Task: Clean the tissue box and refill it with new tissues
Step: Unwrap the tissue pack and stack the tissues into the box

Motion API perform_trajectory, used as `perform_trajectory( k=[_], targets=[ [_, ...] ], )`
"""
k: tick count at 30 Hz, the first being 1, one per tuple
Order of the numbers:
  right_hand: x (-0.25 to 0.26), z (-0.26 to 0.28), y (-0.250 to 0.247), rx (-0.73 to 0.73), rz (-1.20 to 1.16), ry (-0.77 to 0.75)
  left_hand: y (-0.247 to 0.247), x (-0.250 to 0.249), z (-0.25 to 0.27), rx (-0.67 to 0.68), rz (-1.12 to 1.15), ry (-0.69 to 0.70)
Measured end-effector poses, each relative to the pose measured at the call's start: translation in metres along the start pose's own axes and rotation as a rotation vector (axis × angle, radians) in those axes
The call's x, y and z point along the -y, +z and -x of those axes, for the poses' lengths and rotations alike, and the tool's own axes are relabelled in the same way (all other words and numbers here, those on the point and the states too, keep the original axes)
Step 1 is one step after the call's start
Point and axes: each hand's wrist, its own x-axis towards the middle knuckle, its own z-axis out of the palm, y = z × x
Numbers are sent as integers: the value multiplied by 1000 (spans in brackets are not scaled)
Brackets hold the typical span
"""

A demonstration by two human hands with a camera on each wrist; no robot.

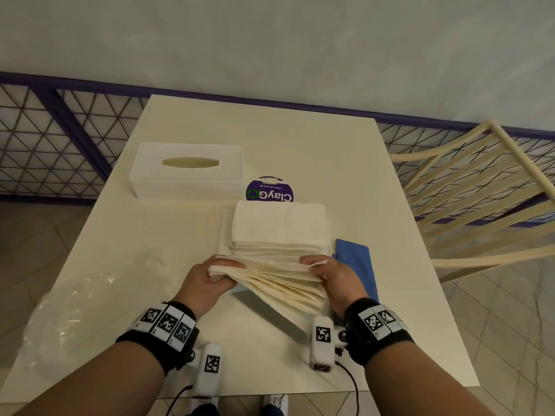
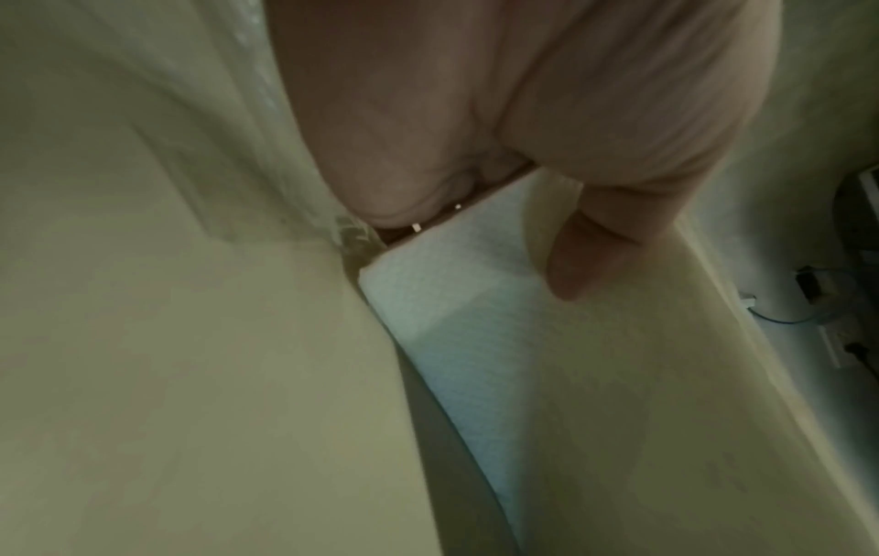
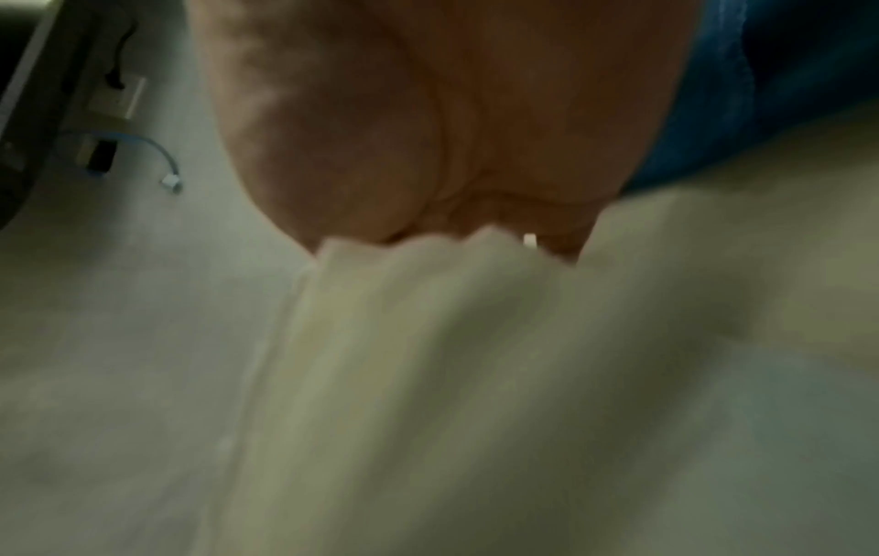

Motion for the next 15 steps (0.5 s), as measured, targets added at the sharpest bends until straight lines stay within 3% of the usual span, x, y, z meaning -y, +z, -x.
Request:
perform_trajectory(
  k=[4, 10, 15],
  targets=[
    [-7, 2, -10, -41, 195, -41, 1, -4, 1, -95, -28, -23],
    [-14, 17, -17, 246, 539, -108, 6, -4, 1, -169, 15, -76],
    [-23, 21, -5, 278, 777, -164, 10, -8, -3, -234, 23, -122]
  ],
)
